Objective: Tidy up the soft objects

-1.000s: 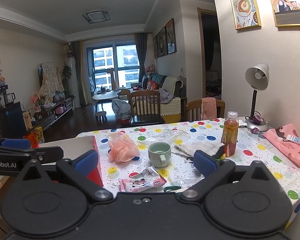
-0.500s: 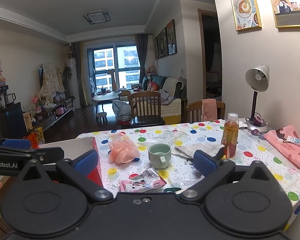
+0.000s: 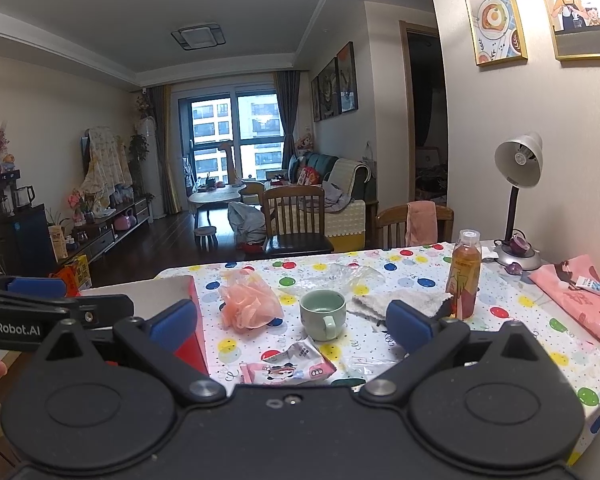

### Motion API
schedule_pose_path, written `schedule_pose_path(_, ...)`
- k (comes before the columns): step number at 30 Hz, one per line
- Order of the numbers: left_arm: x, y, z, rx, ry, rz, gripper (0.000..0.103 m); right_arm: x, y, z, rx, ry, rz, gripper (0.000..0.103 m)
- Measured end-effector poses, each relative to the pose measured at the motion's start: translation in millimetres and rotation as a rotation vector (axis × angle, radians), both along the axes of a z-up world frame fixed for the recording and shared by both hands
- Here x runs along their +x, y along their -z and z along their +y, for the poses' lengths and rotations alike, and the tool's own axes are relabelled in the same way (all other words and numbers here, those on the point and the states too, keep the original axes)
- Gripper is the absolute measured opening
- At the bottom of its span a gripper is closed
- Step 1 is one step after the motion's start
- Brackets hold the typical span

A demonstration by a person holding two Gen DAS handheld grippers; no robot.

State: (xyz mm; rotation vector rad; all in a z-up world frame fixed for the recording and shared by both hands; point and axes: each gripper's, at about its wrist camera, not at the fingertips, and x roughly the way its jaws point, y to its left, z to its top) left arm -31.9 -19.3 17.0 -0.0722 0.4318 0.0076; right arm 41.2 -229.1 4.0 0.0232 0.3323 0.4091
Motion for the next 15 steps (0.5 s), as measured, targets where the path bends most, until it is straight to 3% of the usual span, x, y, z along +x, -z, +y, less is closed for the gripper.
schedule_pose_path(15, 5.8, -6.7, 1.4, -0.004, 0.006, -0.004, 0.103, -0.4, 1.9, 0.0, 0.000, 0.000, -0.002, 0.100)
